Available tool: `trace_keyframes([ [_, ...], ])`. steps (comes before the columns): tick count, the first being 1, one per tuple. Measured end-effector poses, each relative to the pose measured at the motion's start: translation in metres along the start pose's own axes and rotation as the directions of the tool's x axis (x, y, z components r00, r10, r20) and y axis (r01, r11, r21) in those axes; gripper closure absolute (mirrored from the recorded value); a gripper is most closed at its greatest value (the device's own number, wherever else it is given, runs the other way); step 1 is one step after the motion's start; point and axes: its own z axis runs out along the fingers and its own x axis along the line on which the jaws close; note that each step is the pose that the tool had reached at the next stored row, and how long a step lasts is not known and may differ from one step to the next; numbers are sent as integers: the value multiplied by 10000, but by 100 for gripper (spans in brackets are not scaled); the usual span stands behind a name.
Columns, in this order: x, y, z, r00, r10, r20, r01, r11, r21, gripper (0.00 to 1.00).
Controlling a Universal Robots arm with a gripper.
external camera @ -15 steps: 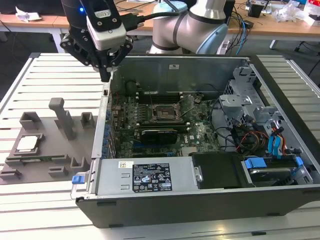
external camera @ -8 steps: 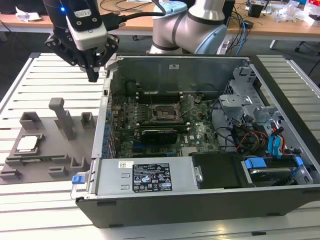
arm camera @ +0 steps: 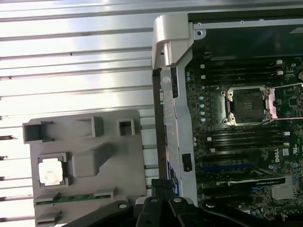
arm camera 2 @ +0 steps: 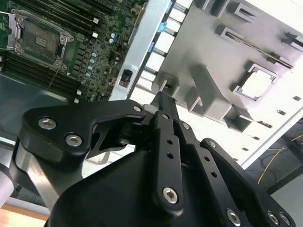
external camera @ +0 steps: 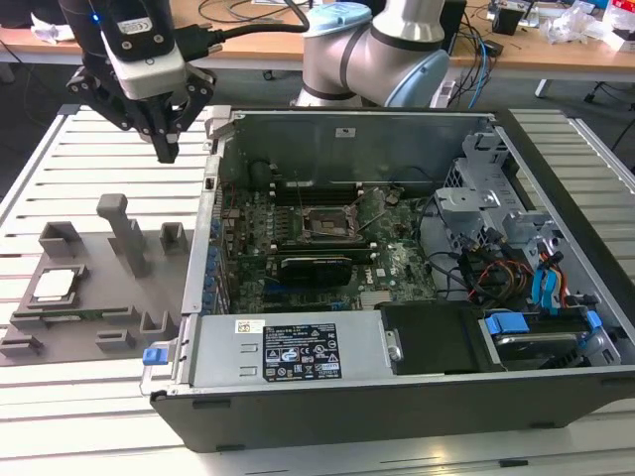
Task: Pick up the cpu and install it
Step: 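Reach for the cpu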
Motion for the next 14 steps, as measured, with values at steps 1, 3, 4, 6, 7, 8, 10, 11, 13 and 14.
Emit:
trace_keyframes([
  [1, 11, -1, 0, 10000, 0, 0, 0, 10000, 0, 89],
  [3, 41, -3, -1, 10000, 0, 0, 0, 10000, 0, 89],
  [4, 67, -5, -1, 10000, 0, 0, 0, 10000, 0, 89],
  [6, 117, -9, -3, 10000, 0, 0, 0, 10000, 0, 89],
  [7, 138, -10, -4, 10000, 0, 0, 0, 10000, 1, 89],
  [8, 157, -12, -4, 10000, 0, 0, 0, 10000, 0, 89],
  [10, 202, -15, -5, 10000, -1, 0, 1, 10000, 1, 89],
  [11, 229, -17, -6, 10000, 1, 0, -1, 10000, 0, 89],
  [13, 257, -19, -6, 10000, 0, 0, 0, 10000, 0, 89],
  [14, 267, -20, -6, 10000, 1, 0, -1, 10000, 0, 89],
])
